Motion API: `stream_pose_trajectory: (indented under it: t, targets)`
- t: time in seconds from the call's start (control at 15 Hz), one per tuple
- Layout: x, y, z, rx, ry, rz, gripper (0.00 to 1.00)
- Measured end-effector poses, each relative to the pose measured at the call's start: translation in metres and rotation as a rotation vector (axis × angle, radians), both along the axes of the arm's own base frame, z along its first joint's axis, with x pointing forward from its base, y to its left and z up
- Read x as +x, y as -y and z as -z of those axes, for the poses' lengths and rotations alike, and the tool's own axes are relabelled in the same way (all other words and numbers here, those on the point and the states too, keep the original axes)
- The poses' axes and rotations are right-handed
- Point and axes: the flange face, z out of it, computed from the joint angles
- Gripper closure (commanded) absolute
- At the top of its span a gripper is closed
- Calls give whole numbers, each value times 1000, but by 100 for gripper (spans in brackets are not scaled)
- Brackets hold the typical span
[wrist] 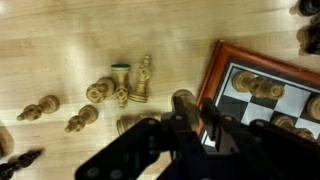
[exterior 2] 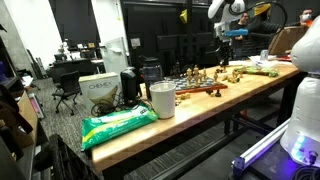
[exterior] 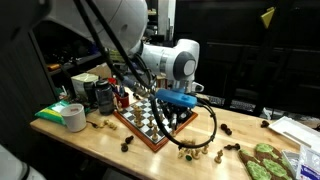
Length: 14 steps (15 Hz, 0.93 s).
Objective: Put one white chess piece on the chess board.
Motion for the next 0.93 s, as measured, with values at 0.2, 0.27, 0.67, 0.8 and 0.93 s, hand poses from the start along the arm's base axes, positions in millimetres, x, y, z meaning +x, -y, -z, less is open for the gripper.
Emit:
stream_pose_trajectory:
  t: [0.2,0.27,0.67,0.8,0.93]
  targets:
    - [1,-23,6,2,-13,-47,94]
    - [2,-29,7,2,-15,-61,94]
    - [5,-50,8,0,-8,-114,94]
    - [7,-53,9,-1,5,-135,94]
    - [8,-55,9,0,21,-157,94]
